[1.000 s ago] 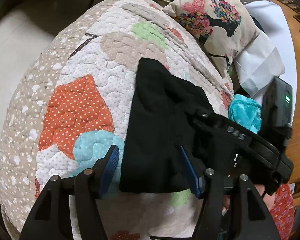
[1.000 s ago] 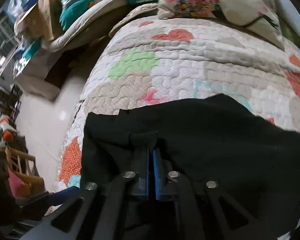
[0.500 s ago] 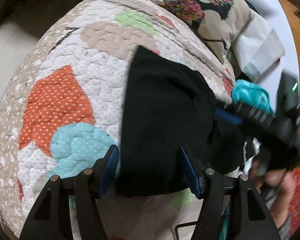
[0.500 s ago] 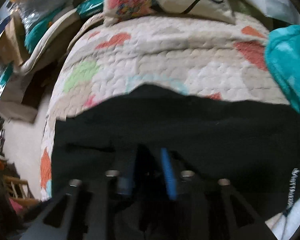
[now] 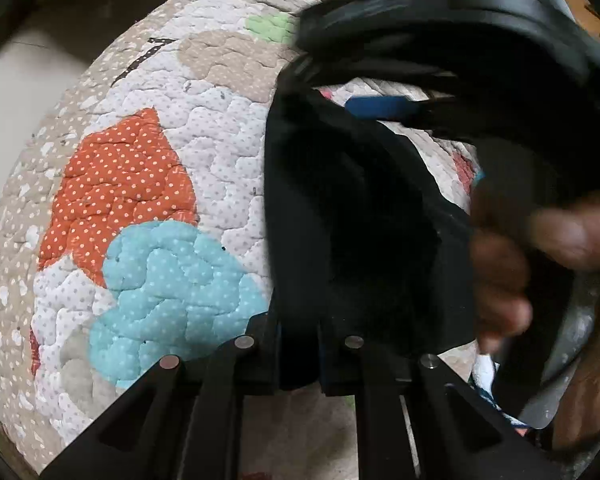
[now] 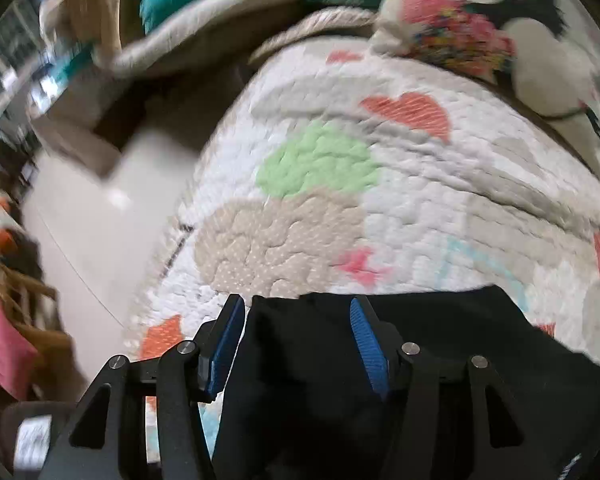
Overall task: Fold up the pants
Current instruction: 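Hold the pants with the right gripper while the left gripper presses the fold down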
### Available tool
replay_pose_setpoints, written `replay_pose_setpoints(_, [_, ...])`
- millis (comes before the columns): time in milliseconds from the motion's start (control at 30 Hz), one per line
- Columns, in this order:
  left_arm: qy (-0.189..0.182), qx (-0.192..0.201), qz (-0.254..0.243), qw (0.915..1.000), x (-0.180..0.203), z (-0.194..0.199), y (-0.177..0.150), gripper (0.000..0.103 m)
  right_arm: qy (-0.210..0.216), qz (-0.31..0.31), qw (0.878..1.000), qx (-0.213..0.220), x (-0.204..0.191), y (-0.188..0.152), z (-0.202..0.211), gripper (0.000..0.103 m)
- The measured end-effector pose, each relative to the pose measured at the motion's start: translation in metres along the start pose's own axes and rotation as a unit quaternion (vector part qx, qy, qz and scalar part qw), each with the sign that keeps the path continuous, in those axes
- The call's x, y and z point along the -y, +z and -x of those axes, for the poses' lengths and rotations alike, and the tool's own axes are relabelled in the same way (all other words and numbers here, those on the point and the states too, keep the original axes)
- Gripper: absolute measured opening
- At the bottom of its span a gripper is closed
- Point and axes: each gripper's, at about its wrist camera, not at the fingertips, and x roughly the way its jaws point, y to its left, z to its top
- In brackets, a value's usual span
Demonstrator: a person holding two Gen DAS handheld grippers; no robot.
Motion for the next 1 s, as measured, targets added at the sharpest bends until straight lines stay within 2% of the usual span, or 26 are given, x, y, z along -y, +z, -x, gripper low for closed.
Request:
replay_pose_setpoints(67, [0.003, 0.001, 0.002, 1.0, 0.001, 0.0, -0.001, 0.012, -0.048, 0.024, 0.998, -0.037, -0.012, 0.0, -0.019, 0.056])
replay_pose_setpoints(100, [0.003, 0.0, 0.005, 1.0, 0.002, -0.001, -0.001, 0.012, -0.048, 0.027, 0.998, -0.033, -0.015, 0.0, -0.02, 0.05])
replay_pose_setpoints(133, [0.002, -0.001, 0.01, 1.0, 0.0, -0.001, 0.0, 0.012, -0.039, 0.024, 0.998, -0.033, -0.016, 0.001, -0.019, 0.031])
replay_pose_setpoints(167, [0.002, -0.002, 0.012, 0.9999, -0.001, 0.0, -0.001, 0.012, -0.031, 0.015, 0.999, -0.034, -0.015, 0.002, -0.017, 0.019])
replay_pose_setpoints(300, [0.011, -0.006, 0.021, 0.9997, -0.012, 0.01, 0.001, 0.011, 0.003, -0.019, 1.0, -0.021, -0.007, 0.003, -0.012, 0.013])
replay_pose_setpoints(433, [0.011, 0.001, 0.046, 0.9989, -0.03, 0.026, 0.005, 0.011, 0.063, -0.062, 0.996, -0.006, 0.0, 0.006, -0.009, 0.009])
replay_pose_setpoints(533, [0.029, 0.013, 0.047, 0.9984, -0.036, 0.035, 0.007, 0.011, 0.066, -0.05, 0.997, -0.006, -0.015, 0.011, -0.01, 0.009])
replay_pose_setpoints(733, [0.056, 0.022, 0.04, 0.9974, -0.041, 0.047, 0.004, 0.014, 0.055, -0.04, 0.998, 0.001, -0.029, 0.015, -0.018, 0.011])
replay_pose_setpoints(800, [0.061, 0.018, 0.05, 0.9967, -0.046, 0.048, 0.002, 0.018, 0.043, -0.03, 0.999, 0.01, -0.024, 0.014, -0.018, 0.025])
replay_pose_setpoints(833, [0.058, 0.015, 0.058, 0.9965, -0.05, 0.049, 0.002, 0.02, 0.034, -0.029, 0.999, 0.01, -0.02, 0.013, -0.017, 0.049])
replay_pose_setpoints(867, [0.051, 0.015, 0.068, 0.9963, -0.055, 0.053, 0.002, 0.021, 0.03, -0.034, 0.999, 0.016, -0.014, 0.014, -0.015, 0.059])
replay_pose_setpoints(933, [0.034, 0.027, 0.085, 0.9954, -0.061, 0.061, -0.002, 0.021, 0.047, -0.066, 0.996, 0.044, 0.003, 0.01, -0.002, 0.059])
replay_pose_setpoints(1000, [0.022, 0.053, 0.102, 0.9931, -0.069, 0.077, 0.0, 0.021, 0.085, -0.117, 0.987, 0.076, 0.03, 0.002, 0.019, 0.059])
